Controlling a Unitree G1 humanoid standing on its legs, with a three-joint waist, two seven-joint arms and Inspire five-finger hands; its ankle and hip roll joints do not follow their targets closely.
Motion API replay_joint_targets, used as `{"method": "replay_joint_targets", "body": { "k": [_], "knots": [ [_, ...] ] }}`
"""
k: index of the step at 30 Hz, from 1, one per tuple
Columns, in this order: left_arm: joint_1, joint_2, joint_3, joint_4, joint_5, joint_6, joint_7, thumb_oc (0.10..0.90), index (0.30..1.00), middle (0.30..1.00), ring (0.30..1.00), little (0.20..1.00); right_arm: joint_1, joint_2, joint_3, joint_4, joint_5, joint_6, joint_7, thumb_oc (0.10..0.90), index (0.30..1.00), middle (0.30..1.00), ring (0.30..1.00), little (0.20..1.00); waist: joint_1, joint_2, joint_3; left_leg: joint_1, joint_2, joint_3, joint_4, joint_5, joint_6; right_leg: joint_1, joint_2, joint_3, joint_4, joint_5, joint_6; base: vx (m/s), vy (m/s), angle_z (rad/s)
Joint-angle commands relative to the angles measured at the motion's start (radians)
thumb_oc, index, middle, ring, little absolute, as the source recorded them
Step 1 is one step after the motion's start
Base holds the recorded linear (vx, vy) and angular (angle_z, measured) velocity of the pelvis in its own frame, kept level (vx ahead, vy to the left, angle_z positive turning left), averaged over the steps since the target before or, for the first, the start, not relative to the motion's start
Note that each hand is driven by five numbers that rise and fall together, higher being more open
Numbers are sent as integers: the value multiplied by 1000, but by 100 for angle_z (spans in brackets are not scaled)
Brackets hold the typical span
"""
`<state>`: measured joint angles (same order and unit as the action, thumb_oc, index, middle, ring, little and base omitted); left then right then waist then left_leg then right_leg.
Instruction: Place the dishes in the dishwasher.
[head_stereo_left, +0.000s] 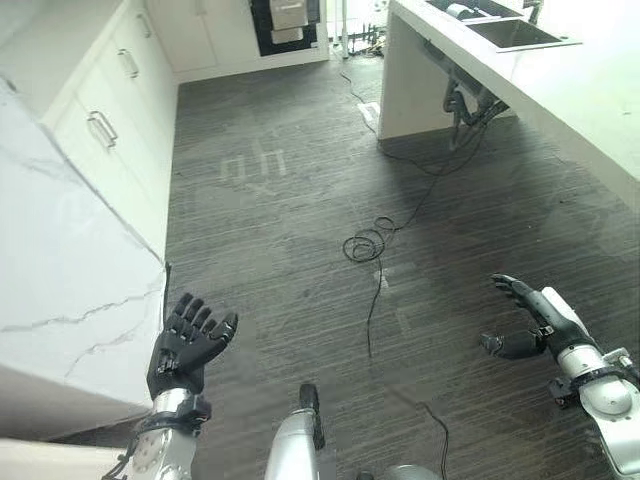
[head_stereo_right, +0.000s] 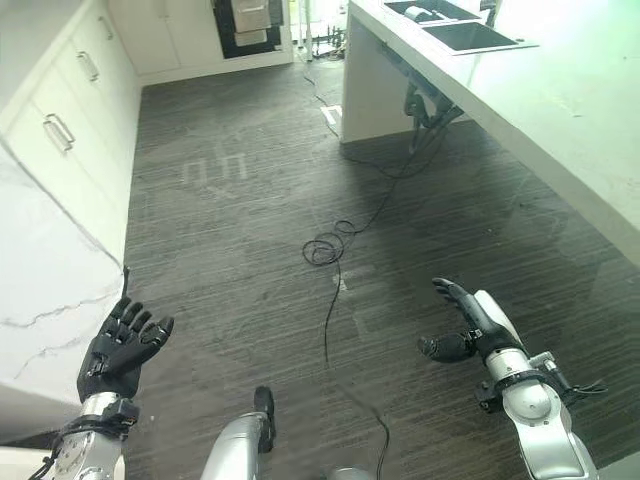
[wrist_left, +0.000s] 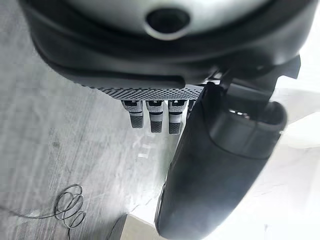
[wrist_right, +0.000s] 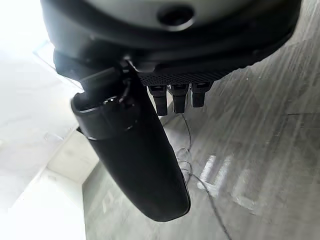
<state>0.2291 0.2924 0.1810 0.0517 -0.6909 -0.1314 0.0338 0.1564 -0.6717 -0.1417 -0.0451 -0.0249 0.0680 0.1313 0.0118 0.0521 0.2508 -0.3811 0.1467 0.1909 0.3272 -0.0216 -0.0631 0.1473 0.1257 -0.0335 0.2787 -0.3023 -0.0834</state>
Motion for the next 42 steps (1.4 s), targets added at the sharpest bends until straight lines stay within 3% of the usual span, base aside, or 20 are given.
{"method": "replay_joint_targets", "body": {
  "k": [1, 4, 5, 6, 8, 10, 13, 15, 17, 20, 25, 26, 27, 29, 31, 34, 37, 38, 40, 42],
  "knots": [
    [-56, 109, 35, -140, 50, -93, -30, 800, 900, 900, 900, 900, -72, 28, -26, -92, 161, -100, -25, 800, 900, 900, 900, 900, 37, -52, -140, 60, -21, -18, -27, -36, -9, 42, -140, -77, 21, 15, 178, 615, 354, 1],
    [-100, 129, 16, -140, 69, -47, -82, 800, 900, 900, 900, 900, -91, 100, 7, -84, 126, -91, -83, 800, 900, 900, 900, 900, 40, -76, -169, 106, -87, -36, -27, -80, 47, 79, -207, -147, 21, 281, 264, 404, 244, 17],
    [-130, 146, -11, -137, 88, -30, -97, 800, 900, 900, 900, 900, -96, 136, 26, -92, 130, -81, -111, 800, 900, 900, 900, 900, 33, -60, -171, 140, -120, -69, -27, -104, 73, 23, -227, -173, 243, 411, 283, 477, 330, 70],
    [-137, 145, -20, -146, 109, -32, -104, 800, 900, 900, 900, 900, -99, 151, 35, -103, 164, -75, -111, 800, 900, 900, 900, 900, 27, -43, -168, 159, -123, -84, -27, -118, 80, -33, -231, -174, 359, 430, 277, 436, 339, 91],
    [-137, 142, -40, -167, 151, -41, -87, 800, 900, 900, 900, 900, -119, 187, 65, -87, 191, -88, -105, 800, 900, 900, 900, 900, 18, -25, -153, 197, -135, -88, -27, -143, 95, -208, -266, -180, 468, 390, 242, 245, 155, 43],
    [-138, 145, -34, -172, 144, -30, -110, 800, 900, 900, 900, 900, -108, 196, 67, -83, 246, -95, -91, 800, 900, 900, 900, 900, 12, -28, -150, 204, -146, -93, -27, -135, 87, -248, -232, -215, 331, 320, 225, 259, -46, -2],
    [-136, 153, -25, -177, 136, -9, -137, 800, 900, 900, 900, 900, -50, 204, 49, -110, 289, -102, -45, 800, 900, 900, 900, 900, -24, -48, -127, 257, -164, -105, -27, -168, 71, -289, -209, -269, 21, 340, 219, 356, -149, 33],
    [-118, 153, -32, -189, 137, 8, -148, 800, 900, 900, 900, 900, 22, 188, 16, -135, 316, -115, -19, 800, 900, 900, 900, 900, -71, -79, -104, 319, -201, -117, -27, -209, 69, -463, -253, -189, 21, 266, 233, 524, -213, 77],
    [-115, 147, -63, -182, 148, -1, -128, 800, 900, 900, 900, 900, 33, 186, 17, -141, 318, -112, -29, 800, 900, 900, 900, 900, -95, -73, -104, 358, -207, -126, -27, -235, 68, -572, -272, -157, 21, 261, 242, 540, -211, 63],
    [-112, 142, -86, -190, 148, -29, -102, 800, 900, 900, 900, 900, 13, 178, 30, -143, 339, -125, -47, 800, 900, 900, 900, 900, -96, -72, -112, 419, -214, -130, -27, -304, 79, -582, -275, -186, 21, 244, 253, 473, -220, 26],
    [-149, 138, -103, -180, 143, -19, -75, 800, 900, 900, 900, 900, -58, 162, 45, -151, 356, -151, -77, 800, 900, 900, 900, 900, -104, -78, -171, 502, -219, -116, -27, -342, 69, -491, -268, -187, 21, 284, 224, 383, -224, -11],
    [-156, 135, -109, -179, 144, -18, -71, 800, 900, 900, 900, 900, -68, 158, 49, -159, 361, -156, -75, 800, 900, 900, 900, 900, -105, -67, -178, 531, -195, -100, -27, -299, 48, -468, -257, -200, 21, 271, 209, 473, -287, 1],
    [-161, 125, -116, -181, 151, -16, -69, 800, 900, 900, 900, 900, -76, 153, 48, -167, 358, -158, -71, 800, 900, 900, 900, 900, -100, -55, -189, 572, -161, -75, -27, -145, 0, -433, -243, -214, 21, 234, 180, 462, -270, 7],
    [-158, 113, -120, -183, 159, -21, -68, 800, 900, 900, 900, 900, -74, 143, 41, -174, 364, -155, -58, 800, 900, 900, 900, 900, -96, -55, -193, 614, -146, -60, -27, 24, -48, -391, -230, -211, 21, 197, 155, 374, -225, -11],
    [-142, 103, -123, -204, 171, -22, -74, 800, 900, 900, 900, 900, -62, 136, 36, -189, 370, -154, -46, 800, 900, 900, 900, 900, -84, -87, -177, 514, -155, -47, 171, 130, -77, -340, -233, -175, 21, 175, 123, 273, -227, -33],
    [-118, 97, -126, -211, 179, -36, -95, 800, 900, 900, 900, 900, -45, 131, 22, -192, 370, -164, -29, 800, 900, 900, 900, 900, -63, -111, -145, 269, -148, -70, 393, 112, -55, -274, -217, -143, 21, 155, 96, 184, -155, -62],
    [-108, 99, -127, -206, 177, -41, -106, 800, 900, 900, 900, 900, -64, 128, 30, -189, 411, -150, -43, 800, 900, 900, 900, 900, -43, -117, -129, 214, -143, -43, 240, 65, -13, -248, -187, -96, 21, 136, 103, 312, -7, -80],
    [-88, 105, -122, -202, 174, -53, -111, 800, 900, 900, 900, 900, -79, 134, 35, -186, 438, -139, -32, 800, 900, 900, 900, 900, -36, -102, -124, 254, -124, -15, -27, 62, -10, -224, -152, -47, 21, 111, 121, 422, 145, -94],
    [-62, 109, -112, -203, 172, -72, -108, 800, 900, 900, 900, 900, -85, 140, 41, -188, 434, -136, -15, 800, 900, 900, 900, 900, -26, -57, -117, 145, -88, -82, -27, -17, -19, -211, -87, 1, 21, 97, 132, 370, 181, -73],
    [-21, 106, -93, -213, 169, -90, -112, 800, 900, 900, 900, 900, -82, 142, 47, -194, 433, -142, 9, 800, 900, 900, 900, 900, -8, -39, -119, 45, -93, -184, -27, -37, -37, -189, -47, 54, 21, 73, 128, 376, 155, -67]
  ]
}}
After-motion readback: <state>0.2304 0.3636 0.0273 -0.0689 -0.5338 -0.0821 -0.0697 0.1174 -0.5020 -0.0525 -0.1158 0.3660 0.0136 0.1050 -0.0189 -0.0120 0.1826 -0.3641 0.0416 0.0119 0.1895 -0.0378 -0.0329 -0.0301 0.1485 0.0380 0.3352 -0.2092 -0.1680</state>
